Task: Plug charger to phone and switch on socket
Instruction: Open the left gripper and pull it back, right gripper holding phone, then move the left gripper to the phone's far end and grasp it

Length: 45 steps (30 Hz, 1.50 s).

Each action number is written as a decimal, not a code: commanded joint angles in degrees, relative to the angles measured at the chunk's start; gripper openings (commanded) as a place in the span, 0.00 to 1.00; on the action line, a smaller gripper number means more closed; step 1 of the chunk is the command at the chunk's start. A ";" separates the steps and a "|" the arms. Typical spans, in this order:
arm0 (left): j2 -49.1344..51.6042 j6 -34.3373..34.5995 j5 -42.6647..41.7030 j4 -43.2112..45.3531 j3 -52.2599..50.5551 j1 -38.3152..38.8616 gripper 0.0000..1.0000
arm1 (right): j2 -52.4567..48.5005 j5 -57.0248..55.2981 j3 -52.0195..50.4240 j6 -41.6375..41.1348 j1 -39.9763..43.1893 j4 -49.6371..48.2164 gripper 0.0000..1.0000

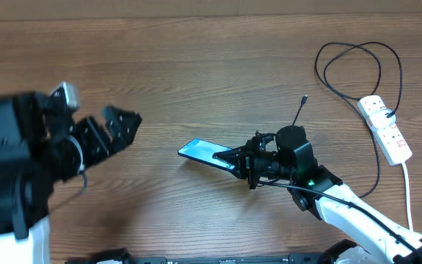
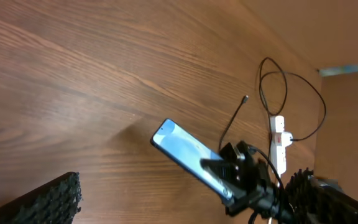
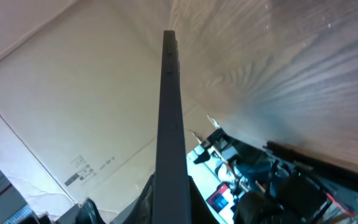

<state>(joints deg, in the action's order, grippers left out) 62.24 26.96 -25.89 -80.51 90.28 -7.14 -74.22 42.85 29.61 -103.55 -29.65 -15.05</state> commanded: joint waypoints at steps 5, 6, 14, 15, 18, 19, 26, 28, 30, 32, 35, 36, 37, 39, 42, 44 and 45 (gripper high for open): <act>-6.71 6.03 11.98 -7.96 0.57 -0.02 1.00 | 0.79 2.80 1.22 -7.43 0.11 -1.16 0.04; -6.97 7.28 13.64 -9.40 0.57 0.00 1.00 | 0.79 2.64 1.22 -7.72 0.11 -1.16 0.04; -7.13 15.34 15.26 -12.15 -0.92 0.02 1.00 | 0.79 2.29 1.22 -9.22 0.11 -6.80 0.04; -7.13 16.79 15.47 -11.98 -1.46 0.02 1.00 | 0.79 2.32 1.22 -10.27 0.11 -7.39 0.04; -7.13 21.53 15.10 -11.63 -4.02 0.02 1.00 | 0.79 2.03 1.22 -12.39 0.11 -8.70 0.04; -7.15 23.34 13.97 -11.54 -5.31 0.02 1.00 | 0.79 1.55 1.22 -12.37 0.11 -8.74 0.04; -7.15 30.62 1.64 -6.38 -17.59 0.04 0.96 | 0.79 -2.95 1.22 -11.43 0.04 -8.37 0.04; -7.15 31.47 -3.30 -3.48 -21.90 0.04 0.96 | 0.79 -4.31 1.22 -8.85 0.04 -8.15 0.04; -7.15 32.44 -8.87 0.48 -25.92 0.04 0.96 | 0.79 -5.27 1.22 -5.64 0.04 -7.19 0.04; -7.15 32.92 -14.95 5.81 -29.68 0.04 0.96 | 0.79 -6.14 1.22 -4.37 0.04 -4.63 0.04; -7.13 34.42 -17.51 11.41 -33.40 0.04 0.96 | 0.79 -6.80 1.22 -4.39 0.04 -1.31 0.04; -7.13 35.28 -17.46 12.48 -34.42 0.04 0.96 | 0.79 -6.47 1.22 -4.37 0.04 -1.01 0.04; -7.13 36.06 -17.49 13.27 -35.17 0.04 0.96 | 0.79 -5.70 1.22 -4.37 0.04 -1.03 0.04; -7.13 37.62 -17.51 14.99 -36.74 0.13 0.95 | 0.79 -4.79 1.22 -4.39 -0.02 -1.11 0.04; -7.13 38.47 -17.59 16.06 -38.27 0.81 0.94 | 0.79 -4.59 1.22 -4.39 -0.57 -2.29 0.04; -7.13 39.34 -17.57 17.25 -38.75 1.75 0.94 | 0.79 -4.70 1.22 -4.39 -1.68 -4.72 0.04; -7.13 40.11 -17.55 17.90 -38.82 2.34 0.94 | 0.79 -4.85 1.22 -4.42 -2.36 -6.03 0.04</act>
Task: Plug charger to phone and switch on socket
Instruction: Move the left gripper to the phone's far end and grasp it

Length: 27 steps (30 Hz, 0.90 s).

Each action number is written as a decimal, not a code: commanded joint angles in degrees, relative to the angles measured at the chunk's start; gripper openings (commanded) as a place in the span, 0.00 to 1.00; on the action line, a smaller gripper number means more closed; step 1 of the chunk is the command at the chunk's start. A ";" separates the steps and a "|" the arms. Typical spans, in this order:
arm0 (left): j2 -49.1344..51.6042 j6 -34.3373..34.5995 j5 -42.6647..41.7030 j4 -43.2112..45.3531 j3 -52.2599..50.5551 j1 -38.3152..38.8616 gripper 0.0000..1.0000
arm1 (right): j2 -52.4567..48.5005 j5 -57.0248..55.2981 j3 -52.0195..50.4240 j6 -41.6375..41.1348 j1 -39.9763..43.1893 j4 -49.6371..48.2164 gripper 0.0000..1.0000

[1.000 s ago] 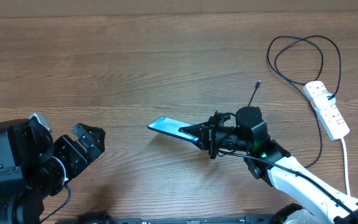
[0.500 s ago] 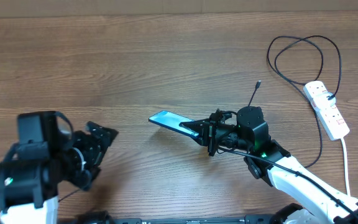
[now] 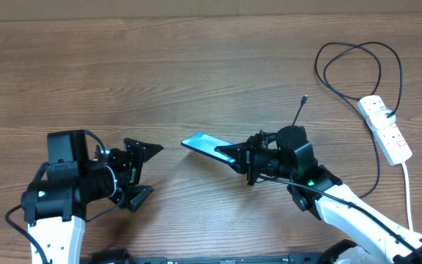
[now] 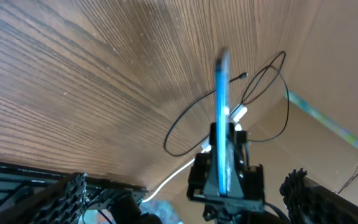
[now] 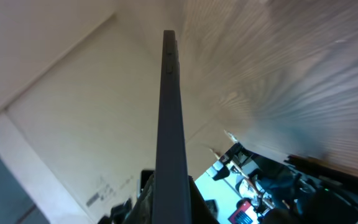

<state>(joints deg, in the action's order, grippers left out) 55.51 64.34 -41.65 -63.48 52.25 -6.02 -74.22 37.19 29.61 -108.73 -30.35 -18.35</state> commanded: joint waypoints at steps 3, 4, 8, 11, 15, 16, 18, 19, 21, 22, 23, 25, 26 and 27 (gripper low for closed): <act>-0.39 5.31 -0.94 4.31 -0.79 3.85 0.92 | 0.79 -0.90 1.22 0.31 -4.20 -6.91 0.04; -0.39 6.47 -0.04 5.66 -0.79 5.03 0.92 | 0.79 -2.08 1.22 0.31 -5.09 -7.56 0.04; -0.39 12.04 2.93 11.17 -0.79 9.44 0.92 | 0.79 -5.77 1.22 -0.09 -8.02 -7.80 0.04; -0.37 14.45 6.25 15.91 -0.79 12.13 0.91 | 0.79 -5.88 1.22 -2.27 -9.57 -9.46 0.04; 0.09 16.55 9.77 16.74 -0.79 13.88 0.90 | 0.79 -6.14 1.22 -2.56 -10.10 -12.63 0.04; 0.31 16.52 10.32 16.74 -0.79 14.05 0.89 | 0.79 -6.14 1.22 -3.48 -10.10 -13.33 0.04; 0.76 16.52 10.54 16.79 -0.79 14.12 0.87 | 0.79 -6.08 1.22 -6.60 -10.10 -14.32 0.04; 1.16 16.61 10.60 16.92 -0.79 14.10 0.86 | 0.79 -6.10 1.22 -8.31 -10.10 -14.62 0.04; 1.86 16.74 10.60 17.33 -0.79 14.10 0.84 | 0.79 -5.90 1.22 -10.93 -10.14 -14.62 0.04; 2.25 16.74 10.58 17.64 -0.79 14.10 0.82 | 0.79 -5.55 1.22 -12.02 -10.19 -14.62 0.04; 2.62 16.76 10.58 17.84 -0.79 14.10 0.80 | 0.79 -5.29 1.22 -12.44 -10.25 -14.62 0.04; 3.43 16.76 10.51 18.36 -0.79 14.10 0.75 | 0.79 -5.22 1.22 -12.81 -10.78 -14.62 0.04; 3.89 16.79 10.51 18.78 -0.79 14.10 0.73 | 0.79 -5.46 1.22 -12.83 -11.10 -14.62 0.04; 4.24 16.94 10.25 19.21 -0.79 14.10 0.70 | 0.79 -5.81 1.22 -12.87 -11.43 -14.62 0.04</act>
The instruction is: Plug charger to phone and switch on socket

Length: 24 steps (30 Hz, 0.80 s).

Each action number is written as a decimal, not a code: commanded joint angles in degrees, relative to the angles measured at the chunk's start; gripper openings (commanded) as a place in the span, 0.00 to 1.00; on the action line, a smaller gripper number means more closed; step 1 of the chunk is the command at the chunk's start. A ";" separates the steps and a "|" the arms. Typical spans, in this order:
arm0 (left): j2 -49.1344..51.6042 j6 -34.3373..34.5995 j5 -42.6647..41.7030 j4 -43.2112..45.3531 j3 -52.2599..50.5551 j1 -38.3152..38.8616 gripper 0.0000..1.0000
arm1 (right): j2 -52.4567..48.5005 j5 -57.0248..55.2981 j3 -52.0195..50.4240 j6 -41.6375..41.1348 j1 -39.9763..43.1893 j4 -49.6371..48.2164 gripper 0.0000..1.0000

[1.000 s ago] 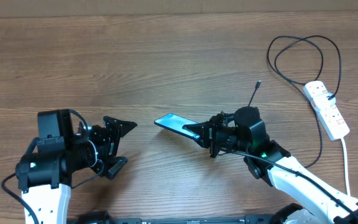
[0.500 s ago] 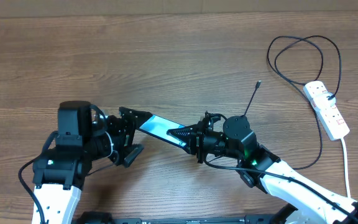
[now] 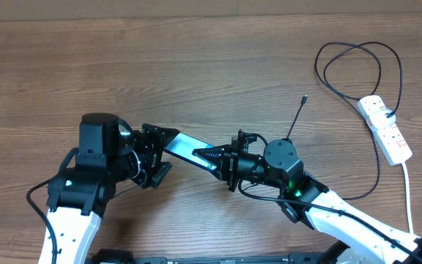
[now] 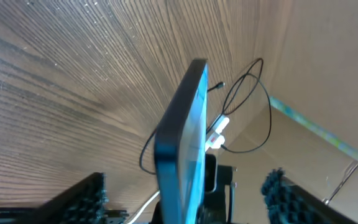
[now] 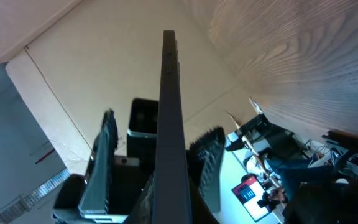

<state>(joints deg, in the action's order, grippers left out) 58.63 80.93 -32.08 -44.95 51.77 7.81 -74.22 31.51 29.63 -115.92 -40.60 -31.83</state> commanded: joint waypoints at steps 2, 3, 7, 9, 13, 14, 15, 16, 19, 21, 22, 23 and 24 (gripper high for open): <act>2.01 0.50 0.31 1.81 -0.31 0.33 0.65 | 0.79 -1.29 1.20 -5.88 -1.79 -1.14 0.04; 2.36 0.55 0.28 2.19 -0.31 0.46 0.64 | 0.79 -1.81 1.20 -5.90 -2.10 -1.16 0.04; 3.54 0.52 0.28 2.80 -0.31 0.63 0.63 | 0.79 -2.43 1.20 -7.96 -3.32 -1.44 0.04; 4.00 0.52 0.28 2.82 -0.31 0.76 0.61 | 0.79 -3.50 1.20 -7.96 -3.56 -2.54 0.04; 4.55 0.52 0.31 3.06 -0.31 0.94 0.53 | 0.79 -5.40 1.20 -7.96 -3.54 -3.69 0.04; 4.63 0.55 0.31 3.10 -0.31 0.94 0.48 | 0.79 -5.62 1.20 -7.96 -3.56 -3.69 0.04; 4.63 0.55 0.31 3.30 -0.31 0.94 0.43 | 0.79 -5.88 1.20 -7.96 -3.56 -3.67 0.04; 4.63 0.57 0.31 3.54 -0.31 0.94 0.39 | 0.79 -6.05 1.20 -7.96 -3.56 -3.65 0.04; 4.63 0.57 0.02 4.52 -0.31 0.94 0.37 | 0.79 -6.51 1.20 -7.96 -3.56 -3.63 0.04; 4.63 0.81 -0.59 5.38 -0.31 0.94 0.37 | 0.70 -7.54 1.20 -7.96 -3.56 -3.15 0.04; 4.63 1.16 -0.59 5.64 -0.31 0.94 0.37 | 0.59 -8.00 1.20 -7.96 -3.56 -2.71 0.04; 4.63 1.55 -0.72 5.95 -0.31 0.94 0.37 | 0.57 -8.41 1.20 -7.96 -3.56 -2.14 0.04; 4.63 1.62 -0.98 6.32 -0.31 0.94 0.37 | 0.50 -8.59 1.20 -7.96 -3.56 -1.84 0.04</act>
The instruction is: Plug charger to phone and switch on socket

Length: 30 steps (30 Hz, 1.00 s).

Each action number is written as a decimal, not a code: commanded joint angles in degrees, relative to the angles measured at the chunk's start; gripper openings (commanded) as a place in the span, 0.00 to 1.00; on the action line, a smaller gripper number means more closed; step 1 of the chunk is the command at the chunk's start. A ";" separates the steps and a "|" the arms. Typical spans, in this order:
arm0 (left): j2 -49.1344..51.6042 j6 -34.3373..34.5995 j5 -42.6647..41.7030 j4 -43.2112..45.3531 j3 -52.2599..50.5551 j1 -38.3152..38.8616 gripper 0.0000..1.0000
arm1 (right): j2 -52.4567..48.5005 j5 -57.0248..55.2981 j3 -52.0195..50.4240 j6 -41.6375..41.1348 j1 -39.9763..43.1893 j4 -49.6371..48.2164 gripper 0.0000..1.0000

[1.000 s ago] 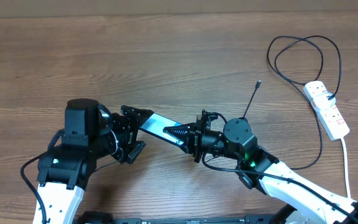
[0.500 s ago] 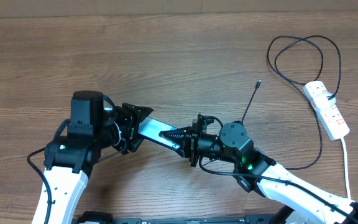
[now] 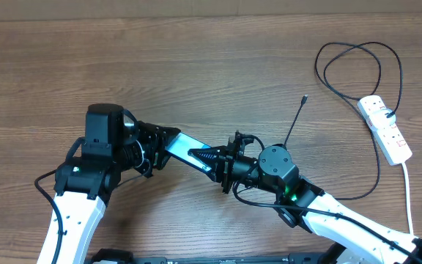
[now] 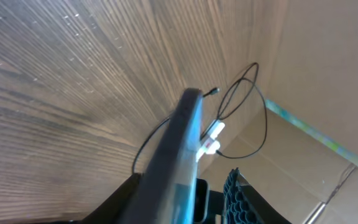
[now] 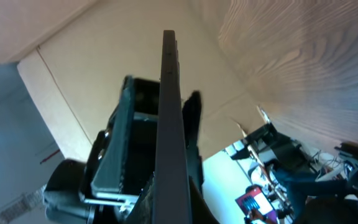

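Note:
The blue-screened phone point(image 3: 185, 149) hangs above mid-table, seen edge-on in the right wrist view point(image 5: 168, 112). My right gripper point(image 3: 212, 161) is shut on its right end. My left gripper point(image 3: 160, 147) stands open, its fingers point(image 4: 236, 186) on either side of the phone's left end point(image 4: 179, 143); the left finger lies close against it, and a gap shows on the right side. The black charger cable point(image 3: 350, 53) loops at the far right, its free plug point(image 3: 304, 97) lying on the table. The white socket strip point(image 3: 385, 129) lies at the right edge.
The wooden table point(image 3: 196, 66) carries nothing else. A white lead point(image 3: 407, 192) runs from the strip toward the front right corner. Cardboard walls border the far side.
My left gripper's fingers, wide apart around the phone's left end before, now stand much closer to it. The right arm holds the phone a little further left.
My right gripper held the phone up mid-table while the left arm was raised at the far left. The left gripper then stood open near the phone's left end, then straddled it, and its fingers have now narrowed around it.

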<state>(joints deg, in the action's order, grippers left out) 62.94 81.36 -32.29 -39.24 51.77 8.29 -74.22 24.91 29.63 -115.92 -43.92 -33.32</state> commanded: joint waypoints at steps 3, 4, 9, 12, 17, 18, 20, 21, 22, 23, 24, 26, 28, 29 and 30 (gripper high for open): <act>0.33 1.18 -1.16 1.49 -0.31 0.46 0.35 | 0.46 -2.01 1.20 -7.96 -0.24 -0.24 0.04; 0.33 1.20 -1.38 1.68 -0.31 0.46 0.34 | 0.46 -2.16 1.20 -7.96 -0.24 -0.24 0.04; 0.35 1.40 -1.90 2.25 -0.31 0.48 0.36 | 0.46 -3.85 1.20 -7.96 -0.24 -0.26 0.04; 0.33 1.38 -2.89 2.27 -0.31 0.50 0.36 | 0.46 -4.83 1.20 -7.96 -0.28 -0.24 0.04; 0.35 1.36 -3.76 2.27 -0.31 1.31 0.36 | 0.46 -8.15 1.20 -7.96 -0.63 -0.22 0.04; 0.33 1.36 -3.76 2.27 -0.31 1.64 0.36 | 0.46 -8.79 1.20 -7.96 -0.81 -0.07 0.04; 0.33 1.36 -3.76 2.27 -0.31 2.21 0.35 | 0.46 -9.05 1.20 -7.96 -1.16 -0.09 0.04; 0.33 1.36 -3.74 2.27 -0.31 2.40 0.35 | 0.46 -9.03 1.20 -7.96 -1.33 -0.09 0.04; 0.35 1.33 -3.61 2.27 -0.31 2.67 0.33 | 0.46 -9.01 1.20 -7.96 -1.55 -0.13 0.04; 0.35 1.33 -3.50 2.27 -0.31 2.82 0.30 | 0.46 -9.03 1.20 -7.96 -1.81 -0.15 0.04; 0.35 1.33 -3.34 2.29 -0.31 2.95 0.28 | 0.46 -9.03 1.20 -7.96 -2.05 -0.37 0.04; 0.35 0.96 -3.08 2.29 -0.31 2.99 0.26 | 0.46 -9.01 1.20 -7.93 -2.49 -0.90 0.04; 0.39 0.87 -3.10 2.25 -0.31 2.99 0.24 | 0.46 -9.01 1.20 -7.96 -2.99 -2.23 0.04; 0.39 0.87 -3.10 2.25 -0.31 2.99 0.22 | 0.46 -9.01 1.20 -7.96 -3.15 -2.71 0.04; 0.39 0.70 -3.08 2.25 -0.31 2.99 0.22 | 0.46 -9.05 1.20 -7.96 -3.32 -3.13 0.04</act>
<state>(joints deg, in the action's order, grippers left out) 63.09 82.59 -35.11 -37.19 51.72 10.90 -74.22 16.16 29.63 -115.94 -46.26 -34.50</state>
